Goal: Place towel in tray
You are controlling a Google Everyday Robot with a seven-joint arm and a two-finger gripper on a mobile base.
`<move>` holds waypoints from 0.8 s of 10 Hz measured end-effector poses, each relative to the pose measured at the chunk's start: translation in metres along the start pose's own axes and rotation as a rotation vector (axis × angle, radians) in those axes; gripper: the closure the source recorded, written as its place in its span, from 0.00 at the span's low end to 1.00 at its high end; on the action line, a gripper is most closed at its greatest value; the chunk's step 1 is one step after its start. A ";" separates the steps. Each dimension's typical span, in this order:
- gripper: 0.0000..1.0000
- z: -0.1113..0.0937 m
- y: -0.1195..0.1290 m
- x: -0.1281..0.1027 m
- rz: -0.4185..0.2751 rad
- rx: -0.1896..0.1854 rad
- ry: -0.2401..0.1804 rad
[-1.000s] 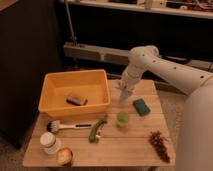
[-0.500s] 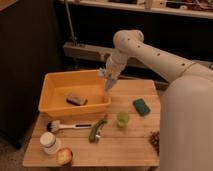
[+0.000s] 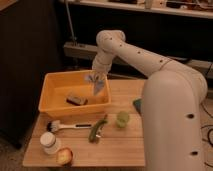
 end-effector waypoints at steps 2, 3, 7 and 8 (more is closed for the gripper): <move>1.00 0.050 -0.008 0.011 -0.028 0.010 0.071; 0.95 0.072 -0.010 0.014 -0.049 0.009 0.104; 0.57 0.118 -0.008 0.029 -0.157 0.008 0.178; 0.46 0.119 0.000 0.031 -0.188 0.003 0.184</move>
